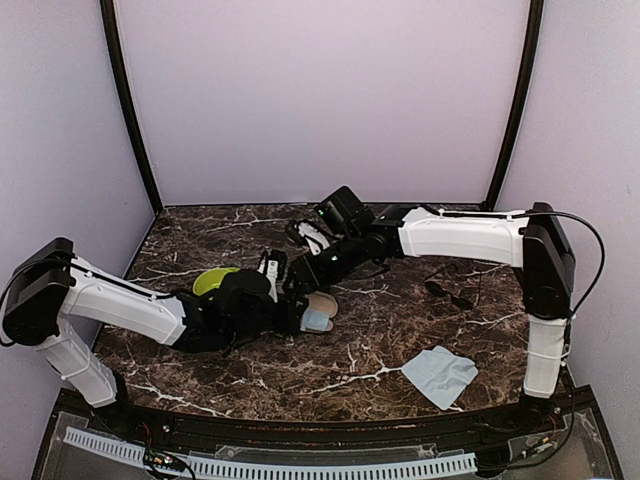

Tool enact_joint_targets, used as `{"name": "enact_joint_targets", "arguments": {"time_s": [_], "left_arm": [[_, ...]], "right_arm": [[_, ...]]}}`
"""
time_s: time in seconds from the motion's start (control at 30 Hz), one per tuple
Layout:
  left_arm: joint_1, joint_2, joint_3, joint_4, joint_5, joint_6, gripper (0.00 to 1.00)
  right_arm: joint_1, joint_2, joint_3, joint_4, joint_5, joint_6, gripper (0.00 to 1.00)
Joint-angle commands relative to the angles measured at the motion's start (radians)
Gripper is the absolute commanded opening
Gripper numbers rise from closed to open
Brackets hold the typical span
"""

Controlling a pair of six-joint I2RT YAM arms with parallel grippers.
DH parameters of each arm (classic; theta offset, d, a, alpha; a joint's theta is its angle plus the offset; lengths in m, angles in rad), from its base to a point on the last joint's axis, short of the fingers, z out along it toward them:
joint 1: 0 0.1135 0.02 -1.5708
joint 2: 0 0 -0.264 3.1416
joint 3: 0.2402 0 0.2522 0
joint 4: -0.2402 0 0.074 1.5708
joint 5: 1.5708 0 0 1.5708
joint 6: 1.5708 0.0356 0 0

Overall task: Organize the sunglasses
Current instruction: Pass from the right arm to the left

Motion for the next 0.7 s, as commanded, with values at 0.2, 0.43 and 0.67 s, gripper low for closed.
{"name": "enact_joint_targets", "arguments": {"time_s": [0.2, 0.43, 0.67], "left_arm": [[-0.004, -0.051, -0.055, 0.042, -0.019, -0.008, 0.31], [-0.004, -0.057, -0.075, 0.059, -0.015, -0.014, 0.31], [-0.004, -0.062, -0.087, 0.072, -0.006, -0.013, 0.31]], "right_arm": [[-0.020, -0.026, 0.001, 0.018, -0.013, -0.012, 0.64], [-0.036, -0.037, -0.008, 0.030, -0.051, -0.010, 0.68], [-0.063, -0.067, -0.025, 0.049, -0.079, -0.004, 0.70]]}}
